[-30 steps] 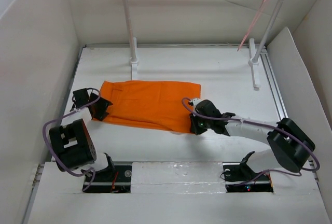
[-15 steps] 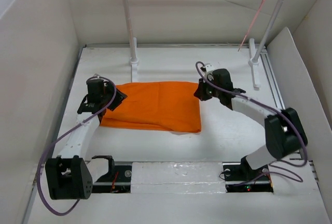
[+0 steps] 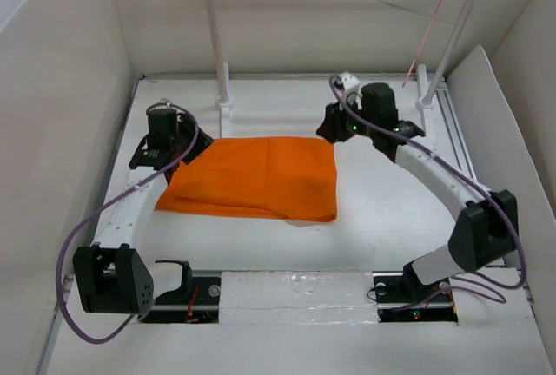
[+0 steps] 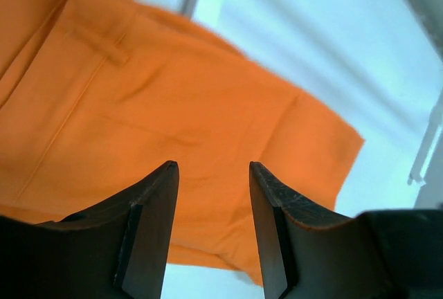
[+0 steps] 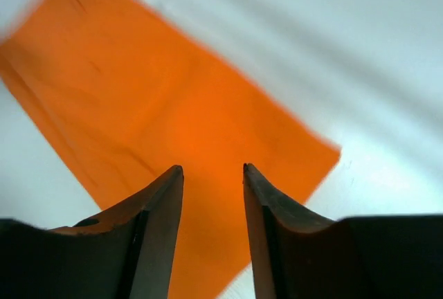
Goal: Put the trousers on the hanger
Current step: Pick up the hanger from the clothesline.
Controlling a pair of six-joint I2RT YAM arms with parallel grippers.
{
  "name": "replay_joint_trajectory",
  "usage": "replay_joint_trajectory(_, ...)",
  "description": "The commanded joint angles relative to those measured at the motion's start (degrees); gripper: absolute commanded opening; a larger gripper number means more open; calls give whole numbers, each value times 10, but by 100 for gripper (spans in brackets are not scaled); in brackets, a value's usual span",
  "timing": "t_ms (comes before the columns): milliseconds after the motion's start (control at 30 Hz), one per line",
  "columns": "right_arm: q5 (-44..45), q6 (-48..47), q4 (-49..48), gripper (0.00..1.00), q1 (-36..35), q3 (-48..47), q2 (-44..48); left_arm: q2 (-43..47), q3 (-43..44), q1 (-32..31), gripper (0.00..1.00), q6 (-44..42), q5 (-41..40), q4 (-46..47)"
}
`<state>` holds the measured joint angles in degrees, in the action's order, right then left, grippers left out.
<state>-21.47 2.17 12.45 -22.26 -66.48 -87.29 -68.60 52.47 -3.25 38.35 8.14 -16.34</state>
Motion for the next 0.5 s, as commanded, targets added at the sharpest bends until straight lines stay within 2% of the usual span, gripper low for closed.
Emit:
replay_joint_trajectory(0, -7, -51, 58, 43, 2, -118, 74, -13, 87, -35, 42, -32, -9, -2)
replay_joint_trajectory(67, 8, -58, 98, 9, 36, -165, 92, -26, 104, -67, 41, -35, -8, 16)
replay_joint_trajectory(100, 12, -61, 125, 0, 72, -212, 95, -36, 121, -130, 39, -35, -11, 27)
replay_joint_trajectory(133, 3, -70, 131, 0, 72, -232, 95, -36, 133, -131, 39, -35, -19, 27)
replay_joint_trajectory(167, 7, -75, 127, 0, 108, -247, 97, -50, 146, -155, 37, -38, -33, 30)
replay_joint_trajectory(200, 20, -76, 129, 0, 127, -258, 101, -58, 174, -207, 33, -40, -48, 27)
replay_joint_trajectory(233, 37, -75, 136, 0, 146, -282, 101, -67, 186, -234, 33, -42, -103, 25)
replay_joint_trajectory(267, 38, -74, 144, 0, 187, -296, 98, -82, 196, -257, 32, -48, -123, 23)
replay_joint_trajectory(300, 41, -63, 148, 22, 207, -306, 88, -89, 212, -278, 28, -51, -134, 22)
replay_joint_trajectory(333, 38, -56, 143, 36, 226, -319, 83, -102, 216, -309, 27, -52, -152, 20)
replay_joint_trajectory(367, 26, -51, 140, 57, 244, -328, 75, -107, 218, -319, 27, -50, -152, 18)
replay_joint_trajectory(400, 13, -42, 137, 64, 279, -338, 52, -110, 215, -328, 27, -48, -147, 21)
replay_joint_trajectory(467, -28, -26, 140, 69, 311, -374, 22, -116, 200, -349, 28, -44, -135, 32)
